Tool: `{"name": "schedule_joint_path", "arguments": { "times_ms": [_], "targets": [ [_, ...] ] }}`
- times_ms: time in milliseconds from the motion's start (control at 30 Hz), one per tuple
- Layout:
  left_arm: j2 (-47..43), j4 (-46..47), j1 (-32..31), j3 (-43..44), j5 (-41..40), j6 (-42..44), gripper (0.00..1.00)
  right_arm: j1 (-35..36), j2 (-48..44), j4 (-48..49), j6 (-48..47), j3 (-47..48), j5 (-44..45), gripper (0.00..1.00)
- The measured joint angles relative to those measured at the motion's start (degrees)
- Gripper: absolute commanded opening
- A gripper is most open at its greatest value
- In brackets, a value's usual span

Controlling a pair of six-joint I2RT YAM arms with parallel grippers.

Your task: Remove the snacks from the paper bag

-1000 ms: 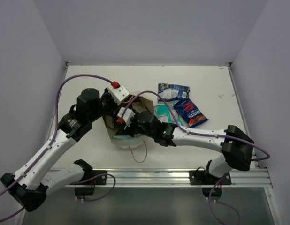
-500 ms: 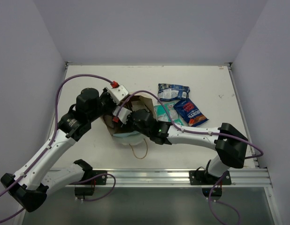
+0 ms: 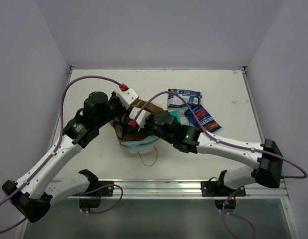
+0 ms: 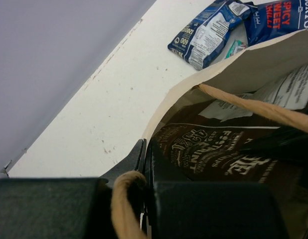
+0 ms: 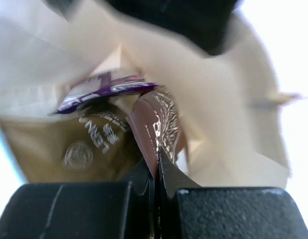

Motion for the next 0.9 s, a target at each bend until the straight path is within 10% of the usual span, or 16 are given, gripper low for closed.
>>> {"name": "schedule_joint_path", "arguments": {
  "times_ms": [633,900],
  "targets": [
    [5.6,1.5,0.0,2.9,-8.1,-2.3,0.00,-0.3,-28.9,-12.3,3.7,12.3,-7.1,0.00],
    [8.9,1.3,0.0,3.8,-12.7,-3.2,0.00,-15.6,-33.7,-15.1,7.3,12.6,-2.0,0.00]
  ]
}}
